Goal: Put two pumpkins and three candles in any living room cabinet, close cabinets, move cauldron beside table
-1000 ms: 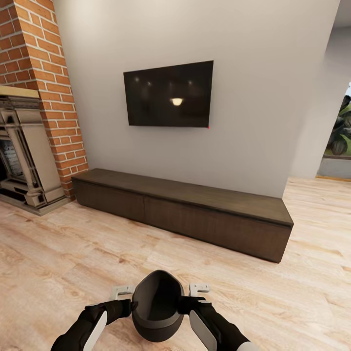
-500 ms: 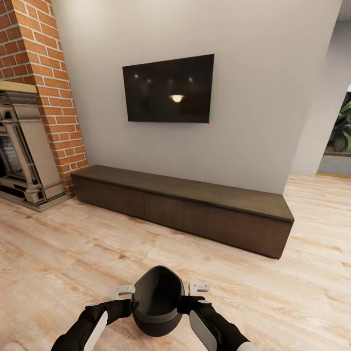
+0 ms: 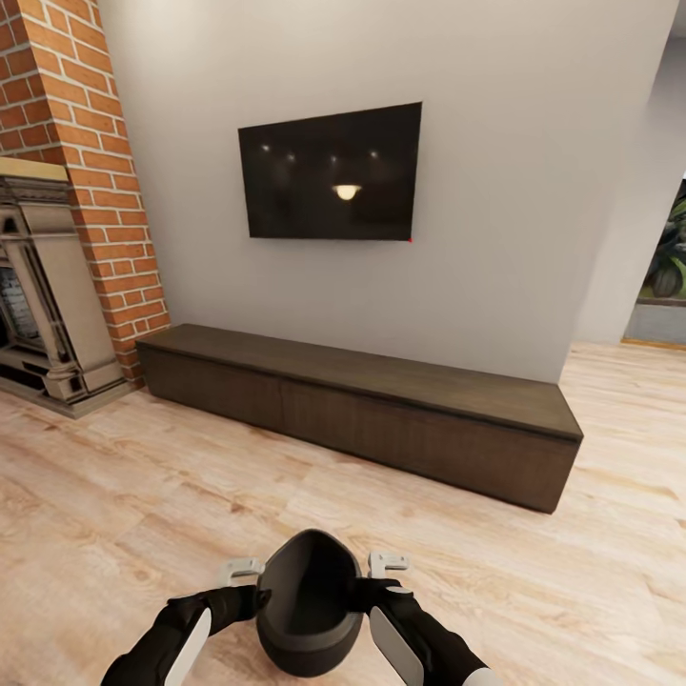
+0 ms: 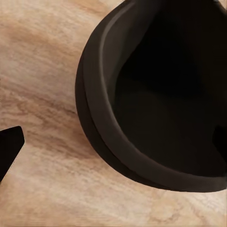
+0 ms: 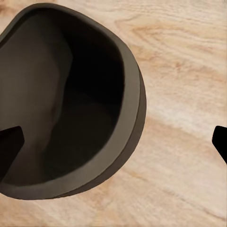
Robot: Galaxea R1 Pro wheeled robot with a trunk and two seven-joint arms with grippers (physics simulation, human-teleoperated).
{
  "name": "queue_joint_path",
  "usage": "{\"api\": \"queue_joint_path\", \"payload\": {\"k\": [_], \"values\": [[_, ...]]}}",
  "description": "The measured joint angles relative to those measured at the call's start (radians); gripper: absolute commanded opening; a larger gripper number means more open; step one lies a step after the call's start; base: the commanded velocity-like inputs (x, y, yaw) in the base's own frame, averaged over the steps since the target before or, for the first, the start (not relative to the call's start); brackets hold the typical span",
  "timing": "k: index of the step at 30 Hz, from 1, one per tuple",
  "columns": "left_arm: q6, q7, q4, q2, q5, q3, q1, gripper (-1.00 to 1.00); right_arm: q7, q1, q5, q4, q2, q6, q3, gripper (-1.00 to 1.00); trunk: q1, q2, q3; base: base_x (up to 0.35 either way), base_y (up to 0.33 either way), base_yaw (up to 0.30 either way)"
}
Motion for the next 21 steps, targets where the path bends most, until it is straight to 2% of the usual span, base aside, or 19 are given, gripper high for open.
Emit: {"api": "queue_joint_path", "payload": {"k": [5,21], "values": [[0.000,0.002,0.002,0.000,-0.002,-0.001,0.000,1.00,0.000,0.000,0.000,0.000,0.000,0.000,0.000,1.00,0.000,0.000,0.000,0.215,0.070,0.000],[-0.007,0.003,0.002,-0.002,-0.005,-0.001,0.000,1.00,0.000,0.000,0.000,0.000,0.000,0.001,0.000,1.00,0.000,0.000,0.000,0.059,0.029,0.000]]}}
